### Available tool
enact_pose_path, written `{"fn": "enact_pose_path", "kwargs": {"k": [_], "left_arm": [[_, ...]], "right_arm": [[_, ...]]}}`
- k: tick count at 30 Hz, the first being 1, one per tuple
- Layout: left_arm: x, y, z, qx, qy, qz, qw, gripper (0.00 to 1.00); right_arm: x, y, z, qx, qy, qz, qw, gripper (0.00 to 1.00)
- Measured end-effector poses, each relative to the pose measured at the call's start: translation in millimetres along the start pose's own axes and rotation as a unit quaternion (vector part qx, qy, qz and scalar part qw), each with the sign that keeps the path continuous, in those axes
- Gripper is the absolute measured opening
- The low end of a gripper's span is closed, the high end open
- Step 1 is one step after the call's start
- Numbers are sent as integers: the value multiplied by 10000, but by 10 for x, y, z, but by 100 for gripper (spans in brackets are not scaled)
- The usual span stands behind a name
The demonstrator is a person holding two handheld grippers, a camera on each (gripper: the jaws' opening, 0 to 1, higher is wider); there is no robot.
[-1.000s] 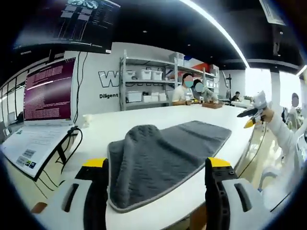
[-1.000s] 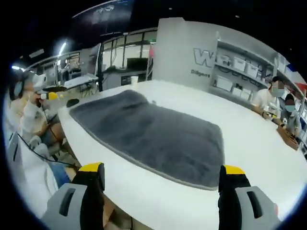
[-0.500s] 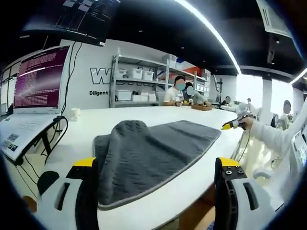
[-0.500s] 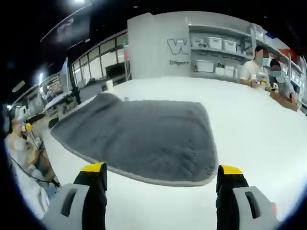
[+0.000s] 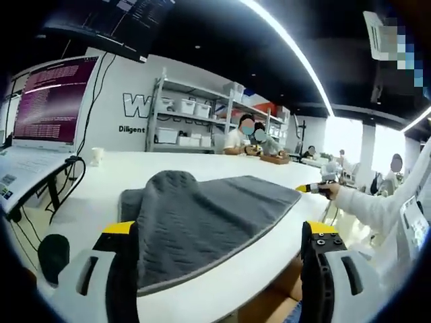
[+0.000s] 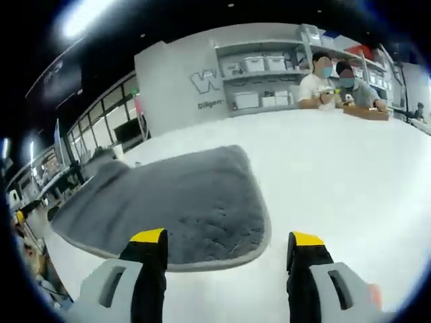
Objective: Open the folded towel by lifting each exposed corner and separating the folded layers until the towel lies flat within the target outline without major curled edges
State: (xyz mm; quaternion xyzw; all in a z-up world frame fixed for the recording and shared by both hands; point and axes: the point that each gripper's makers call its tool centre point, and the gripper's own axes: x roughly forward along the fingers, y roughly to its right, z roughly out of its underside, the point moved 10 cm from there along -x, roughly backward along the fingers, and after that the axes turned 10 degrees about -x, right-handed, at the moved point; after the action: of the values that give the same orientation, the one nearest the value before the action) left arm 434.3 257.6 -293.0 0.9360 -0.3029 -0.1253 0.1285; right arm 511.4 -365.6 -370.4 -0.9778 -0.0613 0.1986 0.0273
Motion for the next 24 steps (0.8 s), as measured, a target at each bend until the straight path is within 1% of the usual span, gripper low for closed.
{"fn": "enact_pose_path", "kwargs": {"k": [2, 3, 5, 6, 7, 8, 9, 10, 12, 14, 16, 19, 24], "left_arm": [[5, 0, 4, -13, -6, 5, 10000, 99], [7, 2, 7, -18, -10, 6, 10000, 99], [9, 5, 11, -17, -16, 7, 10000, 99], [10, 5, 11, -16, -11, 3, 10000, 99], [9, 2, 9, -18, -2, -7, 10000, 99], [9, -2, 8, -19, -1, -12, 10000, 99], [8, -8, 8, -20, -4, -23, 10000, 98], [9, -15, 8, -22, -2, -40, 10000, 98], [10, -26, 11, -20, -4, -72, 10000, 98], [8, -51, 17, 3, -30, -136, 9999, 98], [6, -79, 24, 36, -50, -231, 9997, 98], [2, -128, 36, 88, -85, -362, 9993, 98], [-14, -216, 56, -5, -93, -413, 9991, 98]], "right_arm": [[1, 66, -7, -13, 257, 223, 9994, 52], [14, 115, -3, -28, 342, 297, 9990, 44], [23, 139, 18, -72, 294, 385, 9988, 35], [42, 154, 32, -124, 229, 422, 9988, 33], [49, 154, 48, -234, 143, 472, 9985, 33], [48, 145, 71, -426, -36, 574, 9974, 34], [52, 142, 81, -523, -92, 627, 9966, 32], [86, 240, 75, -717, -88, 714, 9948, 29], [108, 216, 81, -738, -61, 718, 9947, 25], [147, 240, 84, -720, -15, 701, 9949, 20], [198, 279, 77, -840, 31, 684, 9941, 14], [236, 277, 70, -933, 55, 643, 9935, 7], [226, 256, 64, -915, 29, 675, 9935, 3]]}}
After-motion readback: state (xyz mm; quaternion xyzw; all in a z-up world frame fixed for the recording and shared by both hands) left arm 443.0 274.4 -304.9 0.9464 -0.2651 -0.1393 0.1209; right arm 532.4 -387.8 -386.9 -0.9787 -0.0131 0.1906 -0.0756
